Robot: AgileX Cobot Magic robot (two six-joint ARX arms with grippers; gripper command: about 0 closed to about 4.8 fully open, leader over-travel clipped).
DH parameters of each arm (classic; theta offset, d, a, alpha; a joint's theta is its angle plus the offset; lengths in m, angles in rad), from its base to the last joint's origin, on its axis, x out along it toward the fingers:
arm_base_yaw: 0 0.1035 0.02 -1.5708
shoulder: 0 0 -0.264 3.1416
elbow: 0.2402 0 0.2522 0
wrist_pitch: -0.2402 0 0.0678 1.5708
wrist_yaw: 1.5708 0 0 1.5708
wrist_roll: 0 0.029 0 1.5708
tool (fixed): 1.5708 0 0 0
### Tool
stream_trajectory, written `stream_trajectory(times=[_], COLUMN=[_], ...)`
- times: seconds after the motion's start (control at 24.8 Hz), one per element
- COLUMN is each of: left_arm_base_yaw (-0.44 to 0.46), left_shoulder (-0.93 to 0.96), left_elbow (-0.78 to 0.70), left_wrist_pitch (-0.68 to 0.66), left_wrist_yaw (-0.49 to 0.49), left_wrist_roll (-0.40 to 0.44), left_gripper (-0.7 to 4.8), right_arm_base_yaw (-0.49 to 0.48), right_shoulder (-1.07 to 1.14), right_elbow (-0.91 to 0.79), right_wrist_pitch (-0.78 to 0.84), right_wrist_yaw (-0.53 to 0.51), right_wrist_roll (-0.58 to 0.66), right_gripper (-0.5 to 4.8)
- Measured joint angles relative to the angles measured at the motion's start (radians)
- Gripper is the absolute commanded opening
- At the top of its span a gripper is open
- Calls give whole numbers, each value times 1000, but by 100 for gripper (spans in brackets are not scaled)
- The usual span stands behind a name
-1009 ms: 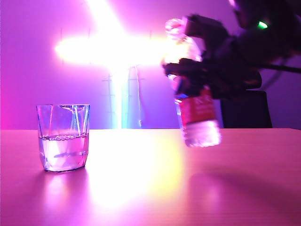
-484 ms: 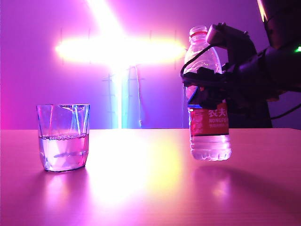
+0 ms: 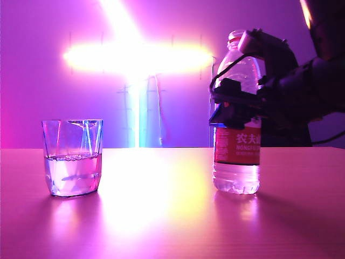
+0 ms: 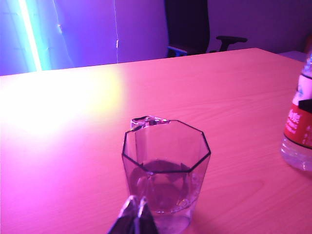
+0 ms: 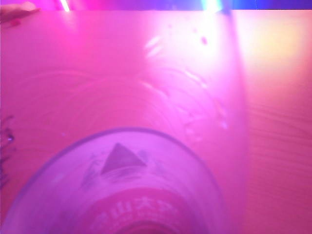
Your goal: Pick up the mineral water bottle on the table and pour water into the mug until it's half full.
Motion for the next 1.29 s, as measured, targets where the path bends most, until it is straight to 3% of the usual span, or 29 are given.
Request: stream_trajectory(times=[0.2,0.4,0.89,1.29], left_arm_base_yaw=[0,0,7,146], left_shoulder=[0,0,0,0], left_elbow=[0,0,0,0], left_wrist_pitch=[0,0,0,0], left_wrist_yaw=[0,0,0,5], left_wrist_roll=[0,0,0,0], left_gripper=[-2,-2,-2,-2], right_arm_base_yaw=[1,1,11,14], right_shoulder=[-45,-123,-298,-461], right_elbow=[-45,-76,-139,-148], right_wrist_pitch=[0,-6,-130,-317], right_wrist_yaw=[0,-1,-3,-30], right_wrist_roll=[0,0,3,59], right_gripper=[452,479,479,479])
